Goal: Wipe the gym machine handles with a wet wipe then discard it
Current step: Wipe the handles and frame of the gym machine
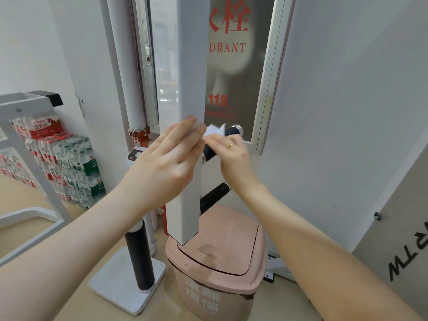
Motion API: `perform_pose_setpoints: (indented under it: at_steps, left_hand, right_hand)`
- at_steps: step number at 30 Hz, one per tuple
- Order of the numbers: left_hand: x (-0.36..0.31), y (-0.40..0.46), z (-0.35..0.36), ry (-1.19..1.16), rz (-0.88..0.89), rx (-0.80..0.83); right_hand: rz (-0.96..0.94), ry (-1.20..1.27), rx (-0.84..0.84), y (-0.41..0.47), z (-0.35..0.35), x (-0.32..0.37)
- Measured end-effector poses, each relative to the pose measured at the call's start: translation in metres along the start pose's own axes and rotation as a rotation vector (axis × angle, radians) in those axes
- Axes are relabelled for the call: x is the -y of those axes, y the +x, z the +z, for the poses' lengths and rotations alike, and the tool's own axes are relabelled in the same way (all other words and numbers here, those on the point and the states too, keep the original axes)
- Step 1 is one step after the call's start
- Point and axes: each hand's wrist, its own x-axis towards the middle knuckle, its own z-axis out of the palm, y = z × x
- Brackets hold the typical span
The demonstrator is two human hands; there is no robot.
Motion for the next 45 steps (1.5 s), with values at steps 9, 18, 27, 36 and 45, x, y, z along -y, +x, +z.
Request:
perform_pose_setpoints:
  at_steps: [9,18,27,36,45]
  left_hand:
    - [0.0,0.0,0.0,-0.007,0.003,0.011]
    - [0.003,-0.002,0.002,-0.007,-0.014,0.036]
    - [0.003,-0.004,0.002,-0.029,-0.014,0.034]
    - [0.0,-0.002,-0.001,-0.049,-0.017,0.028]
    - [0.001,-0.002,0.0,-0.056,-0.018,0.039]
  right_hand:
    - [1.083,0.751,-0.146,0.002,0.012,0.003]
    - [1.2,1.585,0.005,-0.002,0.005,0.025]
    - [1.279,1.42,-0.119,-0.009,-0.01,0.024]
    - [-0.027,0.156,0.151,0.02,-0.01,0.012]
    - [-0.098,0.013,0.219,0.032,-0.006,0.014]
